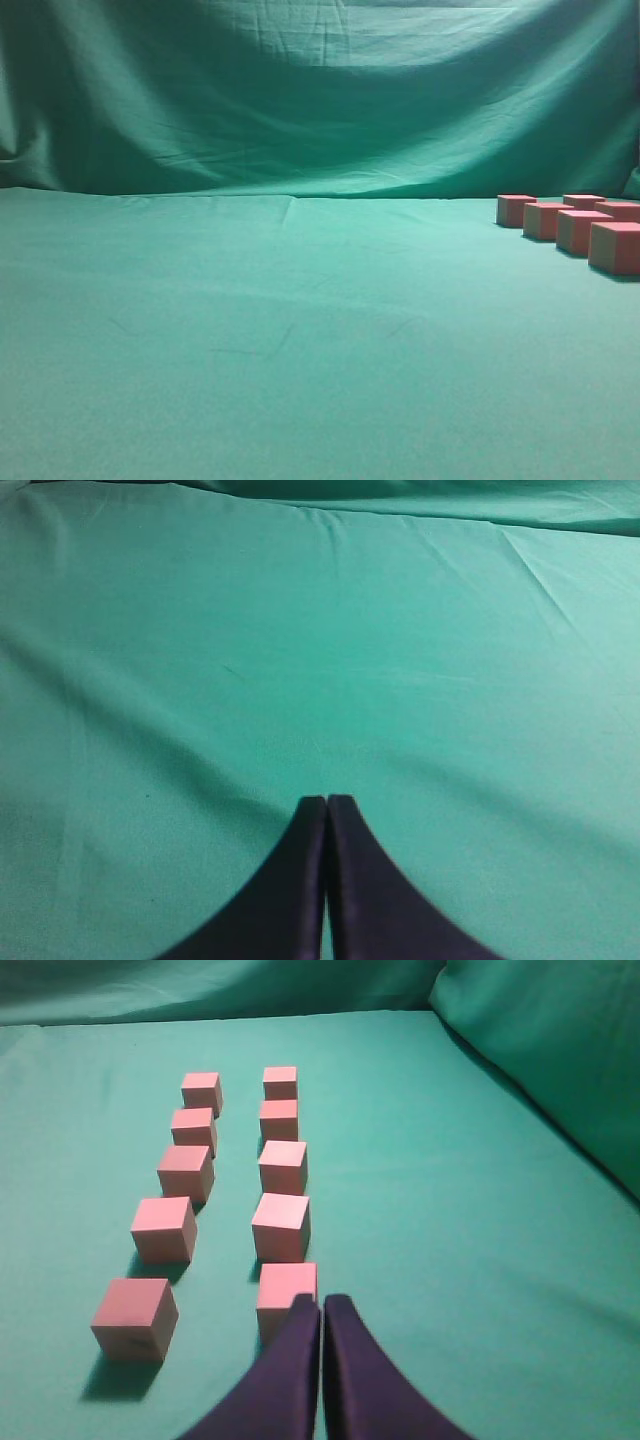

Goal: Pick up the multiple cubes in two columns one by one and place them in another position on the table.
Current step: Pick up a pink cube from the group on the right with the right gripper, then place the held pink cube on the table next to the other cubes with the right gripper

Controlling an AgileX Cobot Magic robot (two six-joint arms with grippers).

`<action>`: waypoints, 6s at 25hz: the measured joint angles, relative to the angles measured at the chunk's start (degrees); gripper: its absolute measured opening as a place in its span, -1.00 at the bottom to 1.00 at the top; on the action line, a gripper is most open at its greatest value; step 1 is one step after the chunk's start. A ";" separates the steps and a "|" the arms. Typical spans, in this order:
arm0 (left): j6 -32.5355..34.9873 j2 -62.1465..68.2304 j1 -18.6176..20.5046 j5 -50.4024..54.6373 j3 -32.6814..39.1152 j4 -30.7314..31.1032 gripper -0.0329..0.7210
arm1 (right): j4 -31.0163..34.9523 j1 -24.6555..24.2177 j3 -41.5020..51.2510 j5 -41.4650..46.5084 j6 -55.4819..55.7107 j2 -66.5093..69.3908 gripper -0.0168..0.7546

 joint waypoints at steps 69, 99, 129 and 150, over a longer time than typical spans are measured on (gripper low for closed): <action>0.00 0.00 0.00 0.00 0.00 0.00 -0.91 | -5.18 22.22 -38.16 13.00 3.94 72.06 -0.68; 0.00 0.00 0.00 0.00 0.00 0.00 -0.91 | -5.06 22.22 -46.23 10.00 10.45 90.10 -0.28; 0.00 0.00 0.00 0.00 0.00 0.00 -0.91 | -1.47 33.05 -106.39 44.90 -14.95 126.21 -0.28; 0.00 0.00 0.00 0.00 0.00 0.00 -0.91 | -2.51 33.05 -107.08 43.07 -13.86 130.11 0.26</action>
